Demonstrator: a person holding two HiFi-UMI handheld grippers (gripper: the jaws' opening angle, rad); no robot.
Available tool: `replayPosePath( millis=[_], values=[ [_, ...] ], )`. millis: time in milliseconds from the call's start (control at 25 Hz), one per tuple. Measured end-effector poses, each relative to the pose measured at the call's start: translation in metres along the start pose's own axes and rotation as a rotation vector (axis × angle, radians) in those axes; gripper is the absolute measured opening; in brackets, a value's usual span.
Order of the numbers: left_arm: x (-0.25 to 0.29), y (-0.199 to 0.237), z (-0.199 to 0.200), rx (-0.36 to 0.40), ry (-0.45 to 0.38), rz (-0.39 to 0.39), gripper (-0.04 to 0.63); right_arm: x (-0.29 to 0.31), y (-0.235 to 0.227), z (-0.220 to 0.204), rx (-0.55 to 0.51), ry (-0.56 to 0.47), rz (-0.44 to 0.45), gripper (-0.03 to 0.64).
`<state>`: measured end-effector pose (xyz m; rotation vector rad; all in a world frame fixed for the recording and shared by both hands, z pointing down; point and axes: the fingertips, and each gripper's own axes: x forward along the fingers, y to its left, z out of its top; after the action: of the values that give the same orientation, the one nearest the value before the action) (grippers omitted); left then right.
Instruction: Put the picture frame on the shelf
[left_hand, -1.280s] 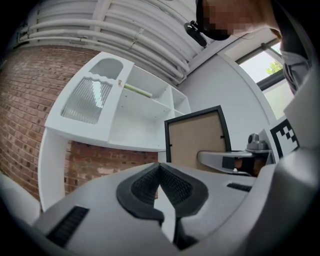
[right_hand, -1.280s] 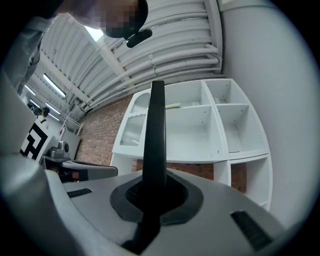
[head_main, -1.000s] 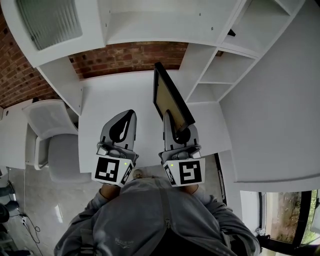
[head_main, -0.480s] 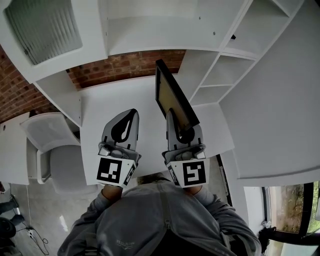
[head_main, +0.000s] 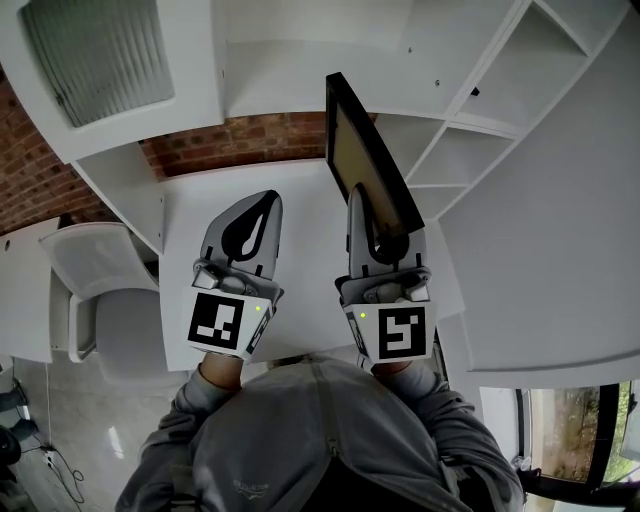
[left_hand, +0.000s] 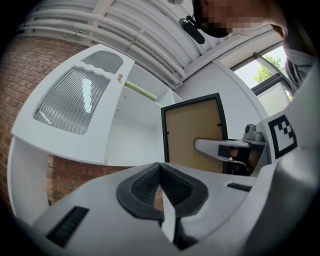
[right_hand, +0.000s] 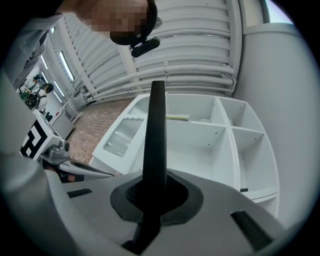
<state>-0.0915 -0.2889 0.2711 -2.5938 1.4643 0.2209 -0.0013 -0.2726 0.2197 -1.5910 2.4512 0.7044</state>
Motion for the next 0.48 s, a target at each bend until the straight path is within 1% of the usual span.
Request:
replayPosePath(
  millis=[240,360,480],
  values=[
    [0.016,0.005,0.014,0.022,-0.022,0.009,0.006,0.021,-0.013,0.018,-0.062,-0.054,0.008,0.032],
    [0.024,0.007,0.018,0.036,-0.028,0.014,0.006,0.031,-0.018,0.022,-0.069,-0.055,0.004,0.032],
    [0.03,0.01,0.02,0.047,-0.028,0.022,0.006,0.043,-0.023,0.026,-0.12,-0.06,0.011,0.032]
  ],
)
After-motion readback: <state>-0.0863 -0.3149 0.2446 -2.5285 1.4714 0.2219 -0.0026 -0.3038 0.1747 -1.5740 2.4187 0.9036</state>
